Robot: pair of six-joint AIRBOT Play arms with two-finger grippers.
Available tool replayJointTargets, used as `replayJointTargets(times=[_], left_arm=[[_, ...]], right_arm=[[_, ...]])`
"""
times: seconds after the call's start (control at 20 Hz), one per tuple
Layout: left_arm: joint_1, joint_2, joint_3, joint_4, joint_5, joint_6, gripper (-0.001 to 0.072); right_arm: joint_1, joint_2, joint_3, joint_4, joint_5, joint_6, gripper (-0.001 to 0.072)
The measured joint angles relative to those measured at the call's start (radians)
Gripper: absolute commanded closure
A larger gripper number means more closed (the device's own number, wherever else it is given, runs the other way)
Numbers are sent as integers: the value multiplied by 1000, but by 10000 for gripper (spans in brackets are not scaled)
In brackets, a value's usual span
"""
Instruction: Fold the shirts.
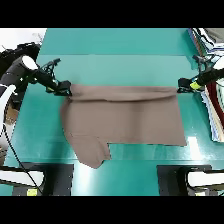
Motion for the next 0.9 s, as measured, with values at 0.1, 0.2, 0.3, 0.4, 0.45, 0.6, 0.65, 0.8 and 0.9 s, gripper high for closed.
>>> replayJointTargets(times=[0.1,0.2,0.3,0.4,0.45,0.6,0.65,0.8,0.9], left_arm=[[0,7,-31,2,-11,-14,226],[0,49,-60,14,-25,-27,225],[0,135,-117,47,-26,-47,225],[0,256,-214,76,-32,-70,224],[0,319,-270,84,-35,-82,225],[0,535,-464,98,-47,-128,224],[0,599,-522,98,-50,-145,225],[0,757,-687,70,-64,-185,225],[0,816,-772,39,-70,-199,225]], right_arm=[[-4,15,-42,45,-8,0,257],[-16,46,-64,79,-11,0,257],[-30,98,-75,104,-5,0,257],[-49,158,-82,112,3,0,257],[-61,192,-83,120,4,0,257],[-90,270,-86,125,8,0,257],[-93,290,-87,128,8,0,258],[-97,326,-87,129,11,0,258],[-88,338,-87,131,15,0,259]])
